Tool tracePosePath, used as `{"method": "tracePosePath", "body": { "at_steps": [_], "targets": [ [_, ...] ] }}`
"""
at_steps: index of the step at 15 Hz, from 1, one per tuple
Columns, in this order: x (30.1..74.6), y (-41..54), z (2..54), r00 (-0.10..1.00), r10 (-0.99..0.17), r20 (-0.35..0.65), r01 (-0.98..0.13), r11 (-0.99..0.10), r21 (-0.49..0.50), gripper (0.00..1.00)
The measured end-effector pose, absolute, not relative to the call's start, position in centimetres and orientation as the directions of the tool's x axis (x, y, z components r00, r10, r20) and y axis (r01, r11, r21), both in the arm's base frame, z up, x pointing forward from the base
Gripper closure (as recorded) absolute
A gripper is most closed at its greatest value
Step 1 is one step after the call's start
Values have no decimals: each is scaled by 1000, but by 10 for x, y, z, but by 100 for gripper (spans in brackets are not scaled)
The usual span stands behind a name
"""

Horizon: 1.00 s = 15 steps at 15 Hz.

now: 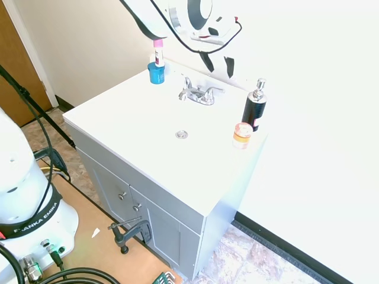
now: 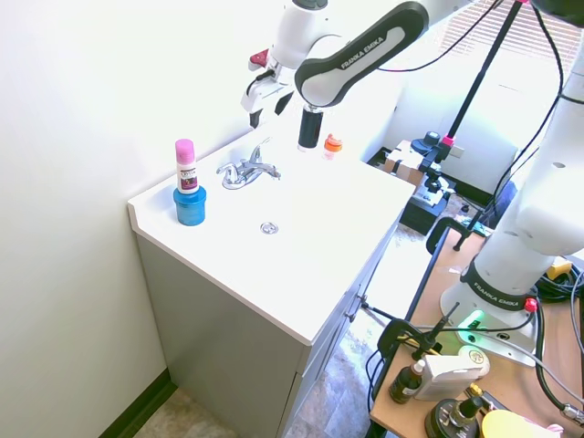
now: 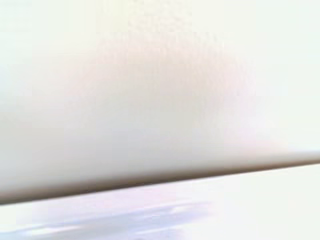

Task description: Turn on the cold water

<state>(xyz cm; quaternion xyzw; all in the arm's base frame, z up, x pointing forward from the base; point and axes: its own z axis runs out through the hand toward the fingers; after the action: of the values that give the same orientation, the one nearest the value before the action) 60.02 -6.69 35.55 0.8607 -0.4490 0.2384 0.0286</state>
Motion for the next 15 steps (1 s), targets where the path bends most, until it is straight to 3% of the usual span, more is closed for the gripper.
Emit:
{"method": "tracePosePath", "body": {
  "at_steps": [7, 15],
  "targets": [
    [620, -92, 314, 488, -753, 442, -811, -578, -90, 0],
    [615, -93, 304, 530, -738, 419, -810, -586, -7, 0]
  ]
}}
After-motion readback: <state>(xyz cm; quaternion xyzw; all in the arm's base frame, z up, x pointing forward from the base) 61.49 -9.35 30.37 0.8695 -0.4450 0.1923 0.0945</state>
